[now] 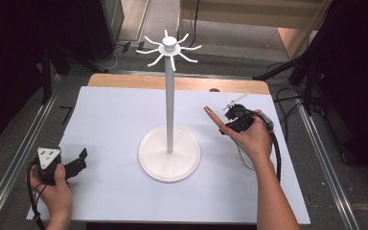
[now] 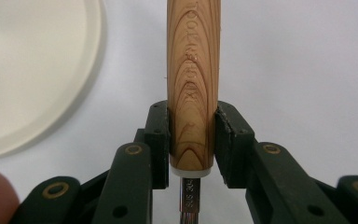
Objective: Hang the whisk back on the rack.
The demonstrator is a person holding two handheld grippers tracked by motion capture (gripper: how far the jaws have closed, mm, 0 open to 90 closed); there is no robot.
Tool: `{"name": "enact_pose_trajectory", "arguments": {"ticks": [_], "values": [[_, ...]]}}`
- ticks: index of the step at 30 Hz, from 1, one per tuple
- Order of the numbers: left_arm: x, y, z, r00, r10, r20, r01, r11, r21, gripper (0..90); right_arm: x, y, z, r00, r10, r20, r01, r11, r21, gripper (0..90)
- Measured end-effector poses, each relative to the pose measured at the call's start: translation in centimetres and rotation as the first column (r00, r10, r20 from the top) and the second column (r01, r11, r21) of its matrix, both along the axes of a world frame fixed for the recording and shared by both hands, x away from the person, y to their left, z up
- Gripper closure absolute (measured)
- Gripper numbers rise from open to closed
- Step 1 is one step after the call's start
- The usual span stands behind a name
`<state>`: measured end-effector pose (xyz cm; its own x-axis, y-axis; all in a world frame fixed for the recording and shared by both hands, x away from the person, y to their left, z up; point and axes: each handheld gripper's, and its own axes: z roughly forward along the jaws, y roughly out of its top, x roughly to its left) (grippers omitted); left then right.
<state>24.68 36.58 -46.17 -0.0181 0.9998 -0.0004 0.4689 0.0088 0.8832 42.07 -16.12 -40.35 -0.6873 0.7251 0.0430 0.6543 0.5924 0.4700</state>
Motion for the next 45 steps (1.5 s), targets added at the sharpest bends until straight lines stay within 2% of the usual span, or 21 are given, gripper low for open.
{"name": "enact_pose_trajectory", "arguments": {"ticks": [4,6,9,12,13,14,15,16,17,19,24,28,29,30,35,37,39,40,41,43,45], "values": [[0.0,0.0,0.0,1.0000,-0.002,0.003,0.002,1.0000,0.000,13.7,-1.6,-1.0,1.1,0.9978,-0.013,0.065,0.006,0.995,0.103,70.5],[0.0,0.0,0.0,1.0000,0.000,0.001,0.000,1.0000,-0.001,13.7,-2.2,-1.3,1.5,0.9955,-0.017,0.093,0.005,0.992,0.123,70.6],[0.0,0.0,0.0,1.0000,0.000,0.000,0.000,1.0000,0.001,13.6,-3.1,-1.9,1.9,0.9898,-0.038,0.137,0.012,0.982,0.187,70.5],[0.0,0.0,0.0,1.0000,-0.002,0.003,0.002,1.0000,-0.001,13.6,-4.0,-2.6,2.3,0.9831,-0.064,0.171,0.015,0.961,0.278,70.6],[0.0,0.0,0.0,1.0000,-0.002,0.003,0.002,1.0000,-0.001,13.7,-4.7,-3.1,2.8,0.9770,-0.066,0.203,-0.006,0.943,0.334,70.6],[0.0,0.0,0.0,1.0000,-0.002,0.003,0.002,1.0000,0.001,13.7,-4.7,-3.1,2.8,0.9770,-0.066,0.203,-0.006,0.943,0.334,70.6],[0.0,0.0,0.0,1.0000,-0.001,0.001,0.001,1.0000,0.002,13.6,-5.3,-3.4,3.2,0.9689,-0.077,0.235,-0.015,0.930,0.367,70.6],[0.0,0.0,0.0,1.0000,-0.001,0.001,0.001,1.0000,0.002,13.6,-5.3,-3.4,3.2,0.9689,-0.077,0.235,-0.015,0.930,0.367,70.6],[0.0,0.0,0.0,1.0000,-0.001,0.002,0.001,1.0000,0.000,13.6,-6.0,-3.6,3.6,0.9601,-0.090,0.265,-0.024,0.917,0.398,70.5],[0.0,0.0,0.0,1.0000,0.001,0.003,-0.001,1.0000,-0.002,13.6,-6.2,-3.6,3.7,0.9562,-0.092,0.278,-0.031,0.912,0.409,70.6],[0.0,0.0,0.0,1.0000,0.000,0.001,0.000,1.0000,-0.001,13.7,-7.4,-3.9,4.6,0.9300,-0.119,0.348,-0.056,0.889,0.455,70.6],[0.0,0.0,0.0,1.0000,0.000,0.001,0.000,1.0000,-0.005,13.6,-8.0,-4.0,5.1,0.9149,-0.135,0.381,-0.081,0.862,0.500,70.6],[0.0,0.0,0.0,1.0000,0.000,0.002,0.000,1.0000,-0.005,13.6,-8.1,-4.0,5.2,0.9150,-0.136,0.380,-0.094,0.843,0.530,70.6],[0.0,0.0,0.0,1.0000,0.001,0.003,-0.001,1.0000,-0.005,13.7,-8.2,-4.0,5.3,0.9152,-0.139,0.378,-0.097,0.836,0.541,70.5],[0.0,0.1,0.0,1.0000,-0.002,0.001,0.002,1.0000,-0.009,13.7,-8.4,-3.9,5.6,0.9039,-0.155,0.399,-0.099,0.830,0.549,70.6],[0.0,0.0,0.0,1.0000,-0.002,0.000,0.002,1.0000,-0.006,13.6,-8.7,-3.8,6.0,0.8952,-0.167,0.413,-0.106,0.820,0.563,70.5],[0.0,0.0,0.0,1.0000,-0.001,0.002,0.001,1.0000,-0.007,13.6,-8.8,-3.8,6.1,0.8943,-0.169,0.414,-0.107,0.818,0.565,70.5],[0.0,0.0,0.0,1.0000,-0.002,0.001,0.002,1.0000,-0.007,13.6,-9.0,-3.7,6.5,0.8878,-0.171,0.427,-0.115,0.817,0.565,70.5],[0.0,0.0,0.0,1.0000,-0.002,0.000,0.002,1.0000,-0.006,13.6,-9.0,-3.7,6.5,0.8878,-0.171,0.427,-0.115,0.817,0.565,70.5],[0.0,0.0,0.0,1.0000,0.000,-0.002,0.000,1.0000,0.000,13.6,-9.5,-3.5,7.0,0.8778,-0.172,0.447,-0.128,0.815,0.565,70.6],[0.0,0.0,0.0,1.0000,0.000,-0.002,0.000,1.0000,0.001,13.6,-9.7,-3.4,7.3,0.8736,-0.171,0.456,-0.137,0.811,0.569,70.5]]}}
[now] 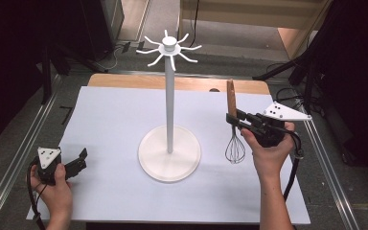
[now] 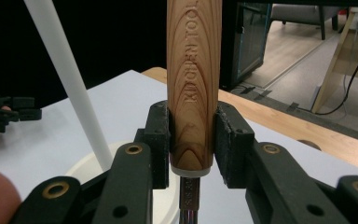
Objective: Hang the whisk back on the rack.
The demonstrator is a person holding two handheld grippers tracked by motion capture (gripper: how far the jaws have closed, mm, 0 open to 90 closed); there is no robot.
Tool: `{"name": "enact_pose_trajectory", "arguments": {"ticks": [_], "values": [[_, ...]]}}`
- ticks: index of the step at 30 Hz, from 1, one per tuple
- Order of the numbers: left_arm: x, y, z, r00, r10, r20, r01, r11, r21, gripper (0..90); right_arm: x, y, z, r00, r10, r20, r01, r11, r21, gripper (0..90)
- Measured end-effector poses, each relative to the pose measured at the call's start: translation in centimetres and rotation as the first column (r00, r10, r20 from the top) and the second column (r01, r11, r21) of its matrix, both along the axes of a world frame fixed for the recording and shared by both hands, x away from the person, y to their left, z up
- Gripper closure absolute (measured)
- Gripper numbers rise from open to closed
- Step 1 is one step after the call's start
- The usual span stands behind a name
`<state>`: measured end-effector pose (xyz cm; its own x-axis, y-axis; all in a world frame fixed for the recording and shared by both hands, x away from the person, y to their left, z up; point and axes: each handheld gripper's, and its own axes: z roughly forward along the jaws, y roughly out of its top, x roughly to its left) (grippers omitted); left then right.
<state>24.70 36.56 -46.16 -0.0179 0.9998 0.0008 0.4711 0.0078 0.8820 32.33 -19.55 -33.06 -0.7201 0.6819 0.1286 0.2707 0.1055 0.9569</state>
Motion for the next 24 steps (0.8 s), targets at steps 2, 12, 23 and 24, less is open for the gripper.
{"name": "enact_pose_trajectory", "arguments": {"ticks": [2,12,23,24], "values": [[0.0,0.0,0.0,1.0000,0.001,0.001,-0.001,1.0000,0.002,13.6,-0.1,0.1,0.1,1.0000,-0.001,0.004,0.001,1.000,0.006,70.5],[0.0,-0.1,0.0,1.0000,-0.002,0.001,0.002,1.0000,0.009,13.7,-1.5,0.5,1.9,0.9971,0.005,0.076,-0.007,1.000,0.027,70.5],[0.0,0.0,0.0,1.0000,0.000,0.003,0.000,1.0000,0.004,13.7,-2.8,2.2,4.1,0.9876,0.037,0.153,-0.044,0.998,0.045,70.6],[0.0,0.0,0.0,1.0000,0.001,0.002,-0.001,1.0000,0.004,13.7,-2.9,2.4,4.2,0.9874,0.040,0.153,-0.048,0.998,0.050,70.6]]}}
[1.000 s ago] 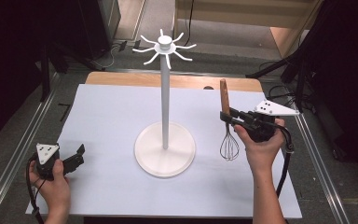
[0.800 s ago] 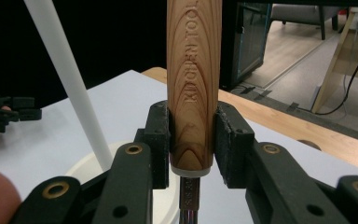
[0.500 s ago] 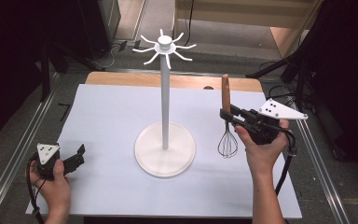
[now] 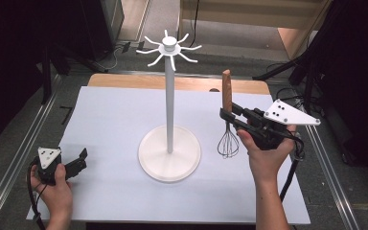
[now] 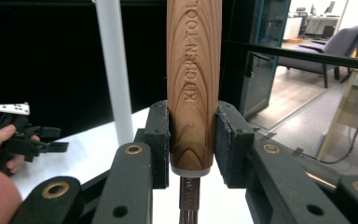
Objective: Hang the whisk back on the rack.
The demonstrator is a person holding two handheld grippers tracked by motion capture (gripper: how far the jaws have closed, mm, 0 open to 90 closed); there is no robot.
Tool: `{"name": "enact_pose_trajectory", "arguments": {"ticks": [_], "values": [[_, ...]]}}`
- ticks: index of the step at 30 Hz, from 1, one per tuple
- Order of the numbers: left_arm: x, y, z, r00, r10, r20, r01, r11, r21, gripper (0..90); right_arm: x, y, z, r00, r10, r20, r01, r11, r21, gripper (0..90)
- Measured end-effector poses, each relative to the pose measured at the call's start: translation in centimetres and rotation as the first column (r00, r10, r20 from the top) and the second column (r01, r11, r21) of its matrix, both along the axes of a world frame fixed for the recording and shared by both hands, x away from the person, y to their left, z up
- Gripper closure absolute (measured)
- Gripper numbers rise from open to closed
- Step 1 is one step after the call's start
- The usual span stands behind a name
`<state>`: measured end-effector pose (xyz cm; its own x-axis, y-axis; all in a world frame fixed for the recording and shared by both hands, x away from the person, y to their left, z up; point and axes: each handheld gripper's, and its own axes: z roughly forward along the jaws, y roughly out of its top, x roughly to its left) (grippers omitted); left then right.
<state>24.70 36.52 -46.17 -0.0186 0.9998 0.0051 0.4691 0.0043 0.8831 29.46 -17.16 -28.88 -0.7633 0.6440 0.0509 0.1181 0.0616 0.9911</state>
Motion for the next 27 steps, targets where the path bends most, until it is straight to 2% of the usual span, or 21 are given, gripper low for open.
{"name": "enact_pose_trajectory", "arguments": {"ticks": [6,13,20,22,27], "values": [[0.0,0.0,0.0,1.0000,-0.001,0.000,0.001,1.0000,0.001,13.7,-0.2,0.9,0.6,0.9997,0.020,0.013,-0.020,1.000,0.011,70.6],[0.0,0.0,0.0,1.0000,-0.003,-0.004,0.003,1.0000,0.003,13.7,-0.7,2.2,1.8,0.9973,0.038,0.063,-0.041,0.999,0.037,70.6],[0.0,0.0,0.0,1.0000,-0.004,-0.003,0.004,1.0000,0.007,13.7,-1.0,2.8,2.9,0.9946,0.052,0.089,-0.058,0.997,0.060,70.5],[0.0,0.0,0.0,1.0000,-0.004,0.000,0.004,1.0000,0.006,13.7,-1.1,3.1,3.4,0.9930,0.051,0.106,-0.058,0.997,0.059,70.5],[0.0,0.0,0.0,1.0000,-0.003,-0.003,0.003,1.0000,0.006,13.7,-1.1,3.5,3.9,0.9918,0.056,0.114,-0.063,0.996,0.059,70.5]]}}
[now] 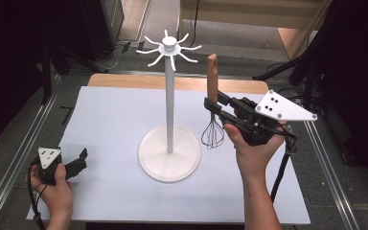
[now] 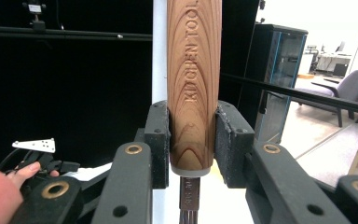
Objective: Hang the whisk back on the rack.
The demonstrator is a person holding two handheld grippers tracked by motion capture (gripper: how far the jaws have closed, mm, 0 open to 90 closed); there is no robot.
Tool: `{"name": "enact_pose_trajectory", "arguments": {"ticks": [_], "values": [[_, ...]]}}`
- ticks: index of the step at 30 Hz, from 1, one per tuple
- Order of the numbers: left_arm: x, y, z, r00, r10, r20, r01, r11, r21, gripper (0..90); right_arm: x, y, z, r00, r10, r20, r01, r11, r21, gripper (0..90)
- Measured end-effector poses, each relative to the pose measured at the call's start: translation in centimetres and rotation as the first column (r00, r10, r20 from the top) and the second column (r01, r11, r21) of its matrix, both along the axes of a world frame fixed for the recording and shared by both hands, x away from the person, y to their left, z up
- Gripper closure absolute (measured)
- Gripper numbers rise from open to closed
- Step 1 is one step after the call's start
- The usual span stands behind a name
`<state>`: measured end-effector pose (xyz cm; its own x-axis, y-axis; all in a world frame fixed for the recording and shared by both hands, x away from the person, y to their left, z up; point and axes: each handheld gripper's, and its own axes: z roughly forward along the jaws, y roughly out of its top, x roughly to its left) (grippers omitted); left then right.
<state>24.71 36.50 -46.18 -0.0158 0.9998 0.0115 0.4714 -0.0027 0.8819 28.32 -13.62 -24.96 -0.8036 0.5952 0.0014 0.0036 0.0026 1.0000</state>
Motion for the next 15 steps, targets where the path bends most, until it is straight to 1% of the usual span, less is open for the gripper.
{"name": "enact_pose_trajectory", "arguments": {"ticks": [4,9,15], "values": [[0.0,0.0,0.0,1.0000,0.005,0.004,-0.005,1.0000,-0.005,13.7,0.1,0.5,0.2,1.0000,0.005,0.007,-0.005,1.000,0.003,70.5],[0.0,0.0,0.0,1.0000,0.004,0.004,-0.004,1.0000,-0.002,13.7,0.1,1.0,0.4,0.9998,0.008,0.016,-0.008,1.000,0.010,70.5],[0.0,0.0,0.0,1.0000,0.004,0.004,-0.004,1.0000,-0.004,13.7,0.2,1.6,0.4,0.9997,0.022,0.013,-0.022,1.000,0.018,70.5]]}}
